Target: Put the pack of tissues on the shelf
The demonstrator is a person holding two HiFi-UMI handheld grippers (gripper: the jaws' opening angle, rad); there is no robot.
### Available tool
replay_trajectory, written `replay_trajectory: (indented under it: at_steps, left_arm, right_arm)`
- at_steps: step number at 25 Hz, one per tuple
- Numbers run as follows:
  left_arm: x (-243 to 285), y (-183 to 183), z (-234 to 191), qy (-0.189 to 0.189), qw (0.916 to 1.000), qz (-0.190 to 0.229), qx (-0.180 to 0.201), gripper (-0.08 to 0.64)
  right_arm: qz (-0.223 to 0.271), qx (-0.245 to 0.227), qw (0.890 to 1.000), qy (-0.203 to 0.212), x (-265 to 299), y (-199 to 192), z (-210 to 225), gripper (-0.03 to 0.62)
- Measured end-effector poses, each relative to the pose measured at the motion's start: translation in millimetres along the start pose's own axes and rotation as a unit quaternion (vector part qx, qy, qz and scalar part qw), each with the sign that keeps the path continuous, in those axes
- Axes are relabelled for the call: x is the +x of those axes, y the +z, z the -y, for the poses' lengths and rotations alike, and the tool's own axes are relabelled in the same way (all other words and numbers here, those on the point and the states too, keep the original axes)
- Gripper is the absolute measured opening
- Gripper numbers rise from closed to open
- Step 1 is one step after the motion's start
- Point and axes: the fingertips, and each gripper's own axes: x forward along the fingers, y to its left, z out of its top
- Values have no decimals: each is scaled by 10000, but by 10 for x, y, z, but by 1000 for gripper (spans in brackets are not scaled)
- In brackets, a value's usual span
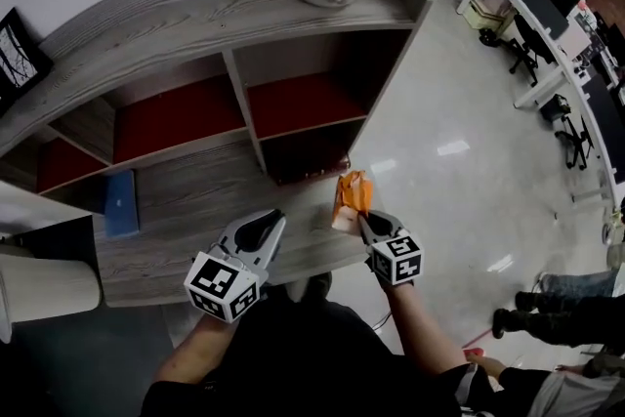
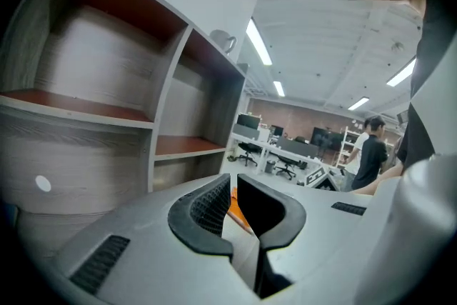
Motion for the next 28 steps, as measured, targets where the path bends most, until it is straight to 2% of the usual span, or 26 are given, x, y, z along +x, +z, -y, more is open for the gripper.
replay_trajectory:
  at_steps: [13,28]
  left_arm:
    - [-256,188,-165,292,9991,297,14,40]
    - [-449,469,-284,483,9972,560,105,40]
  right_arm:
    - [608,-635,9955,364,-347,736,-372,26]
    - [1168,-1208,9814,927,-475,1526,-749,26]
